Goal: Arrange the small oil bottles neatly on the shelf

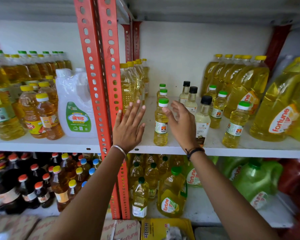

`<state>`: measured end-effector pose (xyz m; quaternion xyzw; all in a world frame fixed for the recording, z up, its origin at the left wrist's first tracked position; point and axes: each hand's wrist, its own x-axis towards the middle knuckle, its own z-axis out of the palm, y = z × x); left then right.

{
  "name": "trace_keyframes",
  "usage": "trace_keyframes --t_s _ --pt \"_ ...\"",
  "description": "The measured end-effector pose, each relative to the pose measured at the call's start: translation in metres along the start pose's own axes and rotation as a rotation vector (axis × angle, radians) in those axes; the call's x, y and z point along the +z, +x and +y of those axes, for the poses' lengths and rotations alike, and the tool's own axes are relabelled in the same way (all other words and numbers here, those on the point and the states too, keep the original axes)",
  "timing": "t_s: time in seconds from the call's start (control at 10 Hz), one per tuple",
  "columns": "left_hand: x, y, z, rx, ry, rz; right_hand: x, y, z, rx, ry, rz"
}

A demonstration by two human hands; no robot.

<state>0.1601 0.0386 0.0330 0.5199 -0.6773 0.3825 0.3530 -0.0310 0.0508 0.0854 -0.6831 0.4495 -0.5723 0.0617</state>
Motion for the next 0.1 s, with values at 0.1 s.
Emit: trace_keyframes --t_s 0.1 --pt "-0.0144 0.0109 0.0161 0.014 -0.093 0.017 -0.0248 -0.0025 0.0002 -0.101 -0.139 0.129"
